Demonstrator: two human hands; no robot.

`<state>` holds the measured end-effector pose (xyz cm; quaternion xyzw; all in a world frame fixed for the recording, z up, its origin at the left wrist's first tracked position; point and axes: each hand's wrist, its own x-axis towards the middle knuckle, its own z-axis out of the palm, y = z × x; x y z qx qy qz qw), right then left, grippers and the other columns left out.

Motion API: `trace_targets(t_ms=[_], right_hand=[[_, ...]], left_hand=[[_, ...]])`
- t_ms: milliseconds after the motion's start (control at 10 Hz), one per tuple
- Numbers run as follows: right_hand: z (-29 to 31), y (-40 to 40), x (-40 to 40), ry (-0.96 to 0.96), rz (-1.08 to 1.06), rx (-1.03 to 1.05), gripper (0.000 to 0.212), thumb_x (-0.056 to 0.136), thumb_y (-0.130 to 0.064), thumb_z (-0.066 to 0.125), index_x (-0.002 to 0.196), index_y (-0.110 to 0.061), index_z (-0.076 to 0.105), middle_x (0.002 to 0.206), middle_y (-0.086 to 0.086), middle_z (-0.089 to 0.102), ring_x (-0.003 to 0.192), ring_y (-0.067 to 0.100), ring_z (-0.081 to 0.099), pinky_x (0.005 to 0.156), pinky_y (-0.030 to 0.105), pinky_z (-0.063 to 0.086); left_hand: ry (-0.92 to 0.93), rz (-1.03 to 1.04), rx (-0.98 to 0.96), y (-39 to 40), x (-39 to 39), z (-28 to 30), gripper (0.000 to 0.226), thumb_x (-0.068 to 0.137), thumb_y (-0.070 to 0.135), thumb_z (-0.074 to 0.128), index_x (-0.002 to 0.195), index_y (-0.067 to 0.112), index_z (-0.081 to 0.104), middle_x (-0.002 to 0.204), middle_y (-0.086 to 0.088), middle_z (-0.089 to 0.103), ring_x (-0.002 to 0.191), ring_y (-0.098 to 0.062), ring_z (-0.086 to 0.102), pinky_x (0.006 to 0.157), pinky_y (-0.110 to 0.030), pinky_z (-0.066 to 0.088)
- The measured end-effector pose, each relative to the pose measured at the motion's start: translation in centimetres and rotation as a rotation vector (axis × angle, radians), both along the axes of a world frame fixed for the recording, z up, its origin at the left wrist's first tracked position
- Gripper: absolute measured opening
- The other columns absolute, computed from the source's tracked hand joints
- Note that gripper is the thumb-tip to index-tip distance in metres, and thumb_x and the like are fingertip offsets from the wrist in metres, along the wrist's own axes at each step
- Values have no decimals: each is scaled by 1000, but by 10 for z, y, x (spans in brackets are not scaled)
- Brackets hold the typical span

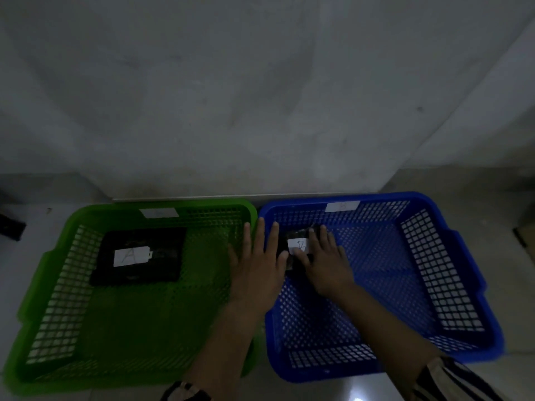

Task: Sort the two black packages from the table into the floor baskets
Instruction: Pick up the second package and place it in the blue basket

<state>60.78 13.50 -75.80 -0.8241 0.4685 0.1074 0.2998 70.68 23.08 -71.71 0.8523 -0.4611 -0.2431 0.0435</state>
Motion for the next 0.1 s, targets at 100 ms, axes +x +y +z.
trace_targets(t_ms=[100], right_hand=[[35,0,-12,-47,-16,-4,61,94,-47,24,142,-21,-2,156,7,-9,143,24,-7,117,42,0]], left_hand=[[45,67,-18,4,3,32,56,97,43,15,141,27,-15,154,-2,-20,140,-21,-21,114,-50,-6]])
